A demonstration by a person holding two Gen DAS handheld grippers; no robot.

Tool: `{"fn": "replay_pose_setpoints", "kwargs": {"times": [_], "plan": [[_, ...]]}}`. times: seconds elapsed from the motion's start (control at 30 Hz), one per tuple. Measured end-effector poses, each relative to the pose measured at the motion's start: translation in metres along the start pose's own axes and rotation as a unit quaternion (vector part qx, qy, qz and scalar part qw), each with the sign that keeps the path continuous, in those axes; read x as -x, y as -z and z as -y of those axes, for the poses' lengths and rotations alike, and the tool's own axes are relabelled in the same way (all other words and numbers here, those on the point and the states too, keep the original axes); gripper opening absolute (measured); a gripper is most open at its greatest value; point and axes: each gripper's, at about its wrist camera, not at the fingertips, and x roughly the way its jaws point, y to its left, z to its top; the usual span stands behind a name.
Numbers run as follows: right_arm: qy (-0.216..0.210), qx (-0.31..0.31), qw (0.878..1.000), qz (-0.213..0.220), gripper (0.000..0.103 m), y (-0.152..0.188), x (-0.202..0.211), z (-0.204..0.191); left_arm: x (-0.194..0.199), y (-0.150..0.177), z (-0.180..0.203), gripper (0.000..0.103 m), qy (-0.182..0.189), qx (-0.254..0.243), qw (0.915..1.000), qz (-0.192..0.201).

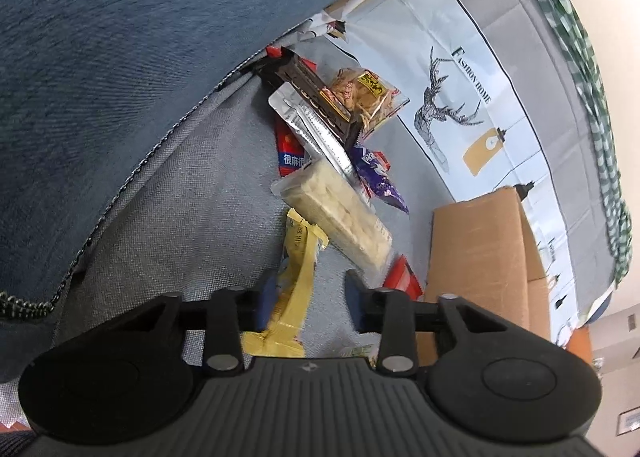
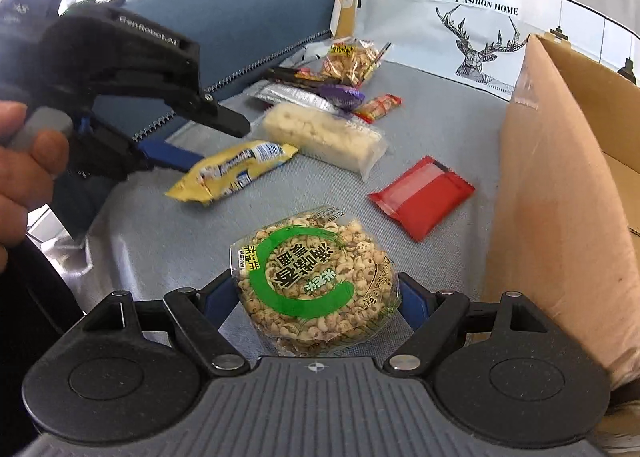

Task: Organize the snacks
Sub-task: 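Grasp the yellow bar with the left gripper while the right gripper grasps the round peanut cake pack, then carry the yellow bar with the left gripper while the right gripper carries the peanut pack over the box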

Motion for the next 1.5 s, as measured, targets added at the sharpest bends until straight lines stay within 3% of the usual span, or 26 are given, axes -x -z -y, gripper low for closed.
{"fn": "replay_pose_setpoints", "kwargs": {"times": [0.13, 0.53, 0.77, 1.0, 1.27, 1.5], "plan": [[-0.001, -0.005, 1.0, -0.007, 0.084, -0.002, -0.007, -0.001, -0.006, 0.003, 0.007, 0.03, -0.019, -0.025, 0.9995, -0.006], [0.004, -0.005, 1.0, -0.016, 0.086, 0.0, -0.019, 0.001, -0.027, 0.008, 0.009, 0.029, -0.045, -0.03, 0.998, -0.032], [0.009, 0.0, 1.0, -0.013, 0.086, 0.001, -0.019, -0.001, -0.029, 0.011, 0.013, 0.011, -0.038, -0.047, 0.9976, -0.034], [0.016, 0.005, 1.0, 0.001, 0.084, 0.002, -0.013, -0.001, -0.024, 0.015, 0.021, 0.009, 0.009, -0.062, 0.9975, -0.033], [0.021, 0.011, 0.998, 0.063, 0.083, -0.005, 0.015, -0.005, 0.002, 0.015, 0.022, 0.009, 0.085, -0.045, 0.9952, 0.015], [0.02, 0.016, 0.994, 0.109, 0.083, -0.013, 0.042, -0.006, 0.023, 0.014, 0.04, 0.009, 0.115, -0.048, 0.9916, 0.033]]}}
